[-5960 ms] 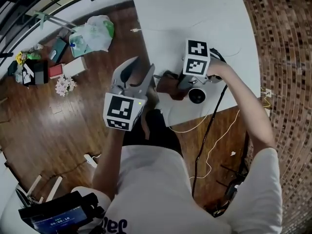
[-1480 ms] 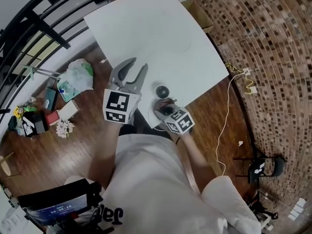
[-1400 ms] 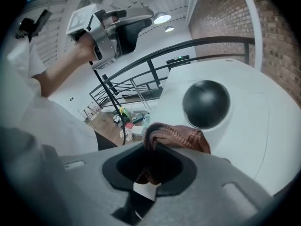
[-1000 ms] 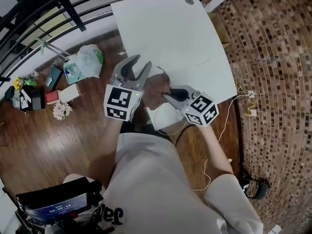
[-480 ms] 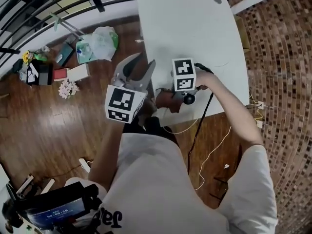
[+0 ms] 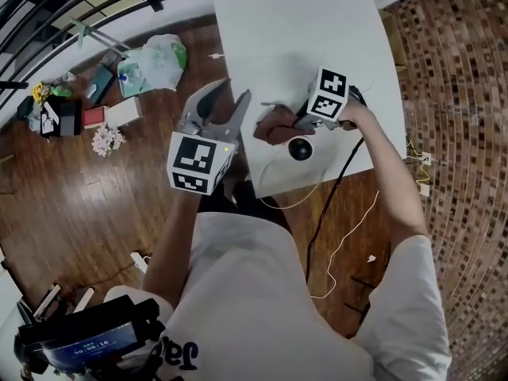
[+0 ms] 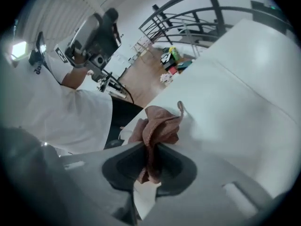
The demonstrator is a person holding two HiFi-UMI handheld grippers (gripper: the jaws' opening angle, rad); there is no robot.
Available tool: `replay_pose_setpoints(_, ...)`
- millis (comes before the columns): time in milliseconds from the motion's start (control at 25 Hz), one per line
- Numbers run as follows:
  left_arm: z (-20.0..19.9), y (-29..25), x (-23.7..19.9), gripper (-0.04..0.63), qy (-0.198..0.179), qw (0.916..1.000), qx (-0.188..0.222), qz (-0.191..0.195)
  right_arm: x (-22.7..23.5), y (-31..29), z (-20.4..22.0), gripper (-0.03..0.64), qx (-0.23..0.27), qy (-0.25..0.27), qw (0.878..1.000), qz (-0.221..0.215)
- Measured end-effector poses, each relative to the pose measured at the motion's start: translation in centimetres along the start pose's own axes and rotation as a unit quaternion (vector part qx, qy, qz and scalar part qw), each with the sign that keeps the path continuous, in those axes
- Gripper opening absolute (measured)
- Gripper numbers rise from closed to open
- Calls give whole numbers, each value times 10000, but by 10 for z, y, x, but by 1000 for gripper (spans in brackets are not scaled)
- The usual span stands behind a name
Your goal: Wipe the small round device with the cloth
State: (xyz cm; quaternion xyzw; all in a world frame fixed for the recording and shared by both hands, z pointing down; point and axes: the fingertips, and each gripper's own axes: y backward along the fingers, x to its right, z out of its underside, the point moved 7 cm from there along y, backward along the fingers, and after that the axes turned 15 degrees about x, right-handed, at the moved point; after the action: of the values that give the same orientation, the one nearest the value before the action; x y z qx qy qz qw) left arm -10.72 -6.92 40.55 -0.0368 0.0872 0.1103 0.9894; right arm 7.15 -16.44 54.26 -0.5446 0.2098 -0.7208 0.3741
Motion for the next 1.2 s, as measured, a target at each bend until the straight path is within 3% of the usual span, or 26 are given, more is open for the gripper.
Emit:
replay_pose_setpoints(160,1,-10,16,172,0,9995,-73,308,-3,22,38,44,1239,-607,9892,498)
replay_pose_setpoints(320,-4,-27,29,172,-81,9972,-65,744,-25,22,86,44,2640,-1437,9475,1086)
replay_pose_setpoints(400,-9,-37,38,172,-142,9955,-50,936,-38,12,110,44,3289,-1869,9146,1428)
replay_pose_setpoints(600,-10,-49,64,172,-341,9889,-57,1447,-80,-28,144,44,4672,-2643,8141,2218)
replay_pose_setpoints(800,-5,-48,91,172,-334,9794,-217,1977,-122,-70,137,44,5355,-3115,7281,2932)
replay_pose_setpoints(880,-2,-47,98,172,-369,9768,-245,2096,-134,-81,133,44,5520,-3240,7016,3132)
replay_pose_setpoints(1040,3,-40,97,172,-422,9733,-303,2235,-147,-107,117,44,5649,-3405,6683,3440)
replay_pose_setpoints(1200,5,-33,81,172,-465,9722,-324,2271,-144,-122,91,44,5643,-3371,6556,3716)
